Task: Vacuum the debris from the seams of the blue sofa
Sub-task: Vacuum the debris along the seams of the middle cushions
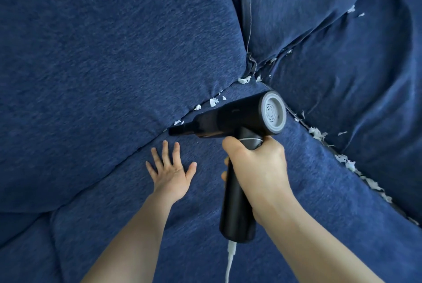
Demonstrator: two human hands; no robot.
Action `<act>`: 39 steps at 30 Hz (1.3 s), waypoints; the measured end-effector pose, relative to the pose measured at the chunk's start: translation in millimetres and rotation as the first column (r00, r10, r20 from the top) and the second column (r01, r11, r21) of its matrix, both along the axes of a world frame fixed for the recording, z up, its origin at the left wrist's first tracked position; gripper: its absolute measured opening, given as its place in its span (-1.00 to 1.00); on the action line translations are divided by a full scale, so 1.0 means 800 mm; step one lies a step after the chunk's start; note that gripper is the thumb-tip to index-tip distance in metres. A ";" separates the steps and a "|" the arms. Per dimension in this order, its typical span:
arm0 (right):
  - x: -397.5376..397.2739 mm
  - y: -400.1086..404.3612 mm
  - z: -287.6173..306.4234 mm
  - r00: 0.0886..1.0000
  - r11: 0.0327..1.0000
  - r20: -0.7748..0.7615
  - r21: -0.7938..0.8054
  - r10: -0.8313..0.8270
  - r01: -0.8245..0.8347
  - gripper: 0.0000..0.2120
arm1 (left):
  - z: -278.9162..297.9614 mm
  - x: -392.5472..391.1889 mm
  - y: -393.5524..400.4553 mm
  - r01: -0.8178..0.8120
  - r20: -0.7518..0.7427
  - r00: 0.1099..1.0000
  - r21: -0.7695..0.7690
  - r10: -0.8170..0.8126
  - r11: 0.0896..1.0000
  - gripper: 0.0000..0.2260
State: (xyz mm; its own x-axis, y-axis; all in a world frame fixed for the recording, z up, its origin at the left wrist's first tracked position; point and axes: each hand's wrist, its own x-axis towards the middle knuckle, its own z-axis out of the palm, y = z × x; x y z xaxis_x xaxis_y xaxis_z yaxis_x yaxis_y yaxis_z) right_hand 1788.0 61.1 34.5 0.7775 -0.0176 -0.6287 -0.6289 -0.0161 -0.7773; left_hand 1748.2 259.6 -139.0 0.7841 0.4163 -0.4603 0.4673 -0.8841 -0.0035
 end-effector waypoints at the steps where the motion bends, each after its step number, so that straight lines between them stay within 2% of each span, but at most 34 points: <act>1: 0.002 0.002 -0.002 1.000 1.000 -0.007 -0.001 0.004 -0.004 -0.82 | -0.001 0.001 -0.001 0.000 -0.003 1.000 0.004 0.000 1.000 -0.32; 3: 0.004 0.005 -0.005 1.000 1.000 -0.021 0.004 0.010 -0.010 -0.77 | -0.001 0.002 -0.002 -0.001 -0.008 1.000 0.014 0.001 1.000 -0.32; 9: 0.008 0.002 -0.009 0.999 0.999 -0.031 0.030 0.013 -0.012 -0.89 | -0.001 0.000 -0.003 -0.005 0.000 1.000 0.010 0.005 1.000 -0.31; 20: 0.016 -0.006 -0.005 0.998 0.997 -0.012 -0.025 0.069 -0.069 -0.88 | 0.000 0.001 -0.003 -0.004 -0.018 1.000 0.012 0.004 1.000 -0.31; 39: 0.020 -0.016 0.007 0.999 0.997 0.025 -0.065 -0.041 0.042 -0.88 | 0.006 0.003 0.000 0.007 -0.071 0.997 -0.018 -0.008 1.000 -0.30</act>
State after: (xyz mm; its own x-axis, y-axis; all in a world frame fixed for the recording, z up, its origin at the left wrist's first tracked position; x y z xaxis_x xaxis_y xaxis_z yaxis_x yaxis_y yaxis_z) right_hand 1803.7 48.4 40.1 0.7899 -0.0910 -0.6064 -0.6115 -0.0420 -0.7902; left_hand 1750.8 259.3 -134.5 0.7521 0.4015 -0.5226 0.4597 -0.8878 -0.0206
